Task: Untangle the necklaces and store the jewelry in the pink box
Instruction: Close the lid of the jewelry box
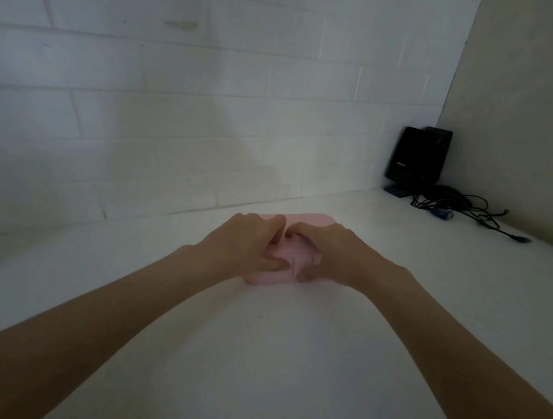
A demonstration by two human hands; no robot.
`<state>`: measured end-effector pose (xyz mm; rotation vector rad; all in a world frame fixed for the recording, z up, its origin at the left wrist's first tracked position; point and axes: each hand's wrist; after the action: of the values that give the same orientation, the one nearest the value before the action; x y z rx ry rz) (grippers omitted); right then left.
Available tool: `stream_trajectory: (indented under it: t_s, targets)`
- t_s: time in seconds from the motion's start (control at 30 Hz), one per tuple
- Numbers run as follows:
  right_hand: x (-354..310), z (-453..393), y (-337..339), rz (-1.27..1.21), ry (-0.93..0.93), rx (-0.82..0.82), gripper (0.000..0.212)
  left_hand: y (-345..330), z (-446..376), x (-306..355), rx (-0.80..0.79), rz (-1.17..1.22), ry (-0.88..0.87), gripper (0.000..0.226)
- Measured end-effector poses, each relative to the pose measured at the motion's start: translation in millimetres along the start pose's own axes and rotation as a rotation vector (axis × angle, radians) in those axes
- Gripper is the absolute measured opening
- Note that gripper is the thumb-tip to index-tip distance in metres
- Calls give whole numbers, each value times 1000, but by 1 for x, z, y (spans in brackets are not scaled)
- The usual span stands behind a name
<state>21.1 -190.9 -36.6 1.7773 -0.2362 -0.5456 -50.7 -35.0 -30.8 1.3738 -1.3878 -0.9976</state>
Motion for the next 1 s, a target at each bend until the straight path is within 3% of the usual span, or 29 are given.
stream_trajectory:
  t_s: [0.23, 0.47, 0.6, 0.7, 0.83, 1.0]
  targets:
    - [-4, -3, 5, 151, -13, -44, 64, 0, 1, 0, 7, 2, -22, 40]
    - [-11, 1, 2, 275, -17, 10, 58, 3, 4, 4, 8, -32, -15, 39]
    - [-11, -2, -3, 214, -23, 10, 56, 3, 5, 11, 14, -76, -8, 44]
    - [0, -9, 11, 117, -52, -111, 60, 2, 3, 15, -4, -185, 11, 53]
    - [20, -15, 39, -168, -213, 73, 36, 9, -5, 9, -114, -188, 89, 60]
    - [-9, -47, 13, -172, -121, -51, 41, 14, -11, -25, -188, -264, 237, 56]
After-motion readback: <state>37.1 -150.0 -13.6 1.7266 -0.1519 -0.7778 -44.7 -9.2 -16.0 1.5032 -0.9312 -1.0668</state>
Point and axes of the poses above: each hand's wrist, its own z-axis away from the middle knuckle, its own y-axis out of the back of the hand, x = y × z, and after that the axes turned 9 degrees about y, right-handed
